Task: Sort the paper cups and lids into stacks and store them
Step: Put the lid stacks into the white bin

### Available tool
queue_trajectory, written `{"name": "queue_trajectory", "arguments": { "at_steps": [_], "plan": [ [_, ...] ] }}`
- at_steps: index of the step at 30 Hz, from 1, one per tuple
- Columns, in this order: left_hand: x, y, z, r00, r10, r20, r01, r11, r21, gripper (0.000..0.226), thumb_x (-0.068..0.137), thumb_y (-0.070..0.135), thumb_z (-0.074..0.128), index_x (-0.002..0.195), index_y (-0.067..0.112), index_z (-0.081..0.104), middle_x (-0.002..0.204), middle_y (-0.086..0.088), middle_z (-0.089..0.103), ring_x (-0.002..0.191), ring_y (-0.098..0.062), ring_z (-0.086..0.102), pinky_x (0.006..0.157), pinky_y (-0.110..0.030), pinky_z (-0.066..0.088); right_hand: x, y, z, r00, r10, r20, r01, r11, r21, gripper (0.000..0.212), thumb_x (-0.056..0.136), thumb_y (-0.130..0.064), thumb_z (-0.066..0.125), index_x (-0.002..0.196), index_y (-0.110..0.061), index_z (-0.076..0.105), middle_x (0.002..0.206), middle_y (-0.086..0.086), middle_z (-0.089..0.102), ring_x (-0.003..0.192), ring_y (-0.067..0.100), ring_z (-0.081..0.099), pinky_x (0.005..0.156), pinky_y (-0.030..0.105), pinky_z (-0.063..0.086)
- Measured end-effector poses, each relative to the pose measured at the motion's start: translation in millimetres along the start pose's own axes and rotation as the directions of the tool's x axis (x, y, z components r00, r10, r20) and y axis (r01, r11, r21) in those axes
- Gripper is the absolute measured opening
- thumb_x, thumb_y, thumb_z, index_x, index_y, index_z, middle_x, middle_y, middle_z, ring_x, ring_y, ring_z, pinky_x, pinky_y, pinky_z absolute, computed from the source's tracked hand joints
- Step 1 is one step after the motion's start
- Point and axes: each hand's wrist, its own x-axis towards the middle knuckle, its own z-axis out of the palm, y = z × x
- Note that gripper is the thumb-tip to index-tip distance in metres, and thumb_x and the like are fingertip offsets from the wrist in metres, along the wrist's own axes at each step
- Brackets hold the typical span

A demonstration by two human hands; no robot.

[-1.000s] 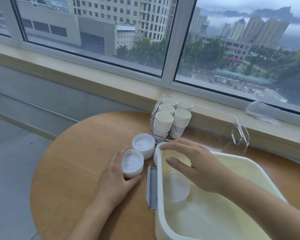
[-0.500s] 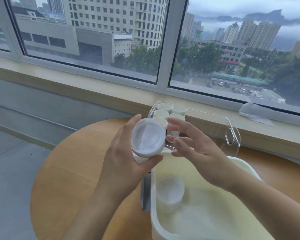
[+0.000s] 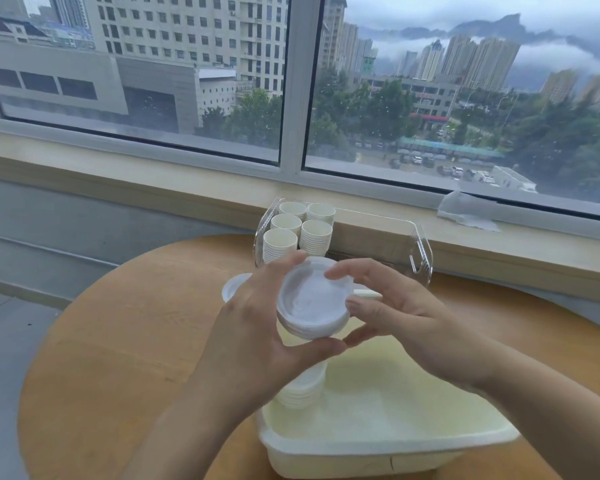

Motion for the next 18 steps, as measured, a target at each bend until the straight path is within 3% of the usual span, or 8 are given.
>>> {"name": "queue_trajectory", "arguments": {
  "at_steps": [2,7,13,18],
  "plan": [
    [-0.6,1.3,2.5,1.000,0.006,0.030,-0.007,1.000,0.010,0.101,0.057,0.075,0.077,0.148,0.045,0.045,0.130,0.038,0.055,0.120,0.013,0.051,0.093,0.000,0.037,-5.5,2.2,-3.2,0.999,0.030,-0.018,-0.030,1.000,0.003,0.031,0.099,-0.025,0.058,0.129,-0.022,0.064,0.129,0.005,0.062,0.104,0.025,0.070,0.091,0.051,0.062],
    [-3.9,0.2,7.1,0.998,0.009,0.068,-0.012,0.999,0.053,0.092,0.059,0.077,0.074,0.143,0.050,0.047,0.122,0.044,0.054,0.109,0.015,0.053,0.083,-0.004,0.042,-18.4,13.3,-10.4,0.990,0.115,-0.077,-0.114,0.993,0.017,0.031,0.096,-0.026,0.059,0.126,-0.022,0.065,0.131,0.006,0.061,0.102,0.020,0.066,0.092,0.046,0.062],
    [-13.3,-18.7,2.9,0.996,-0.049,0.068,0.044,0.997,0.060,0.081,0.070,0.061,0.083,0.143,0.040,0.055,0.128,0.031,0.062,0.117,0.003,0.060,0.093,-0.009,0.043,-32.0,29.3,-22.9,0.959,0.245,-0.145,-0.255,0.965,-0.060,0.024,0.106,-0.013,0.059,0.126,-0.023,0.066,0.128,-0.007,0.062,0.099,0.012,0.069,0.093,0.043,0.061],
    [-20.8,-32.7,-2.3,0.990,-0.138,0.007,0.138,0.990,0.037,0.068,0.075,0.044,0.087,0.137,0.044,0.060,0.127,0.031,0.063,0.110,0.008,0.059,0.080,-0.002,0.043,-25.9,54.5,-26.5,0.896,0.398,-0.197,-0.438,0.866,-0.241,0.024,0.102,-0.020,0.062,0.111,-0.041,0.069,0.129,-0.011,0.059,0.099,0.017,0.069,0.087,0.037,0.063]
  ]
}}
